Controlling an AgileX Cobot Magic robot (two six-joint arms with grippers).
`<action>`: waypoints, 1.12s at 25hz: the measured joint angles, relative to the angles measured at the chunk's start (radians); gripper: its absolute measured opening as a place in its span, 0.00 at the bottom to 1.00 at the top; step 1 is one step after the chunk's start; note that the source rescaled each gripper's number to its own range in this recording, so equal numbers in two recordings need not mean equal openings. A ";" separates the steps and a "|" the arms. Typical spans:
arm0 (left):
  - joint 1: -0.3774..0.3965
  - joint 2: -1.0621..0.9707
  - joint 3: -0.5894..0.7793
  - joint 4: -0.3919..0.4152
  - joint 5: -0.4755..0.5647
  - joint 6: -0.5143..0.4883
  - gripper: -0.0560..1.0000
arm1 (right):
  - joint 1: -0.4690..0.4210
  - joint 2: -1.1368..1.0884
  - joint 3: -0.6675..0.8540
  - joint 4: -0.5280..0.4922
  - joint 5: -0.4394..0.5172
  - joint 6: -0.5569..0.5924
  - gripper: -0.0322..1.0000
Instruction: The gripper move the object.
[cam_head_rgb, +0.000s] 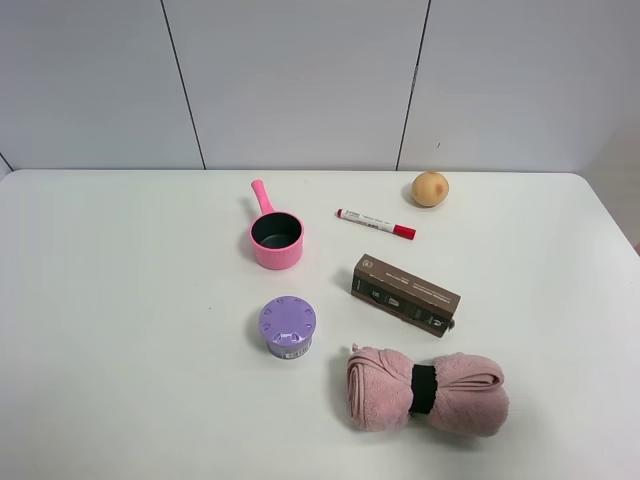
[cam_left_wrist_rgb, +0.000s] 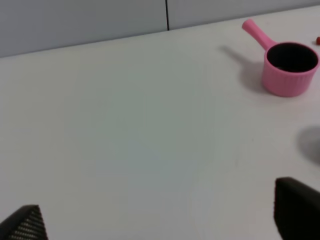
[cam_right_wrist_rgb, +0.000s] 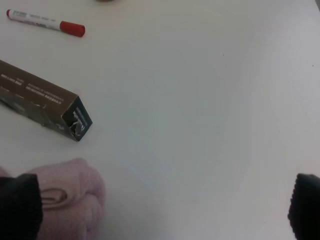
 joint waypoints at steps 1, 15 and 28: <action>0.000 0.000 0.013 0.000 0.000 0.000 0.85 | 0.000 0.000 0.000 0.000 0.000 0.000 1.00; 0.000 0.000 0.032 0.000 -0.001 -0.002 0.85 | 0.000 0.000 0.000 0.000 0.000 0.000 1.00; 0.000 0.000 0.032 0.000 -0.001 -0.003 0.85 | 0.000 0.000 0.000 0.000 0.000 0.000 1.00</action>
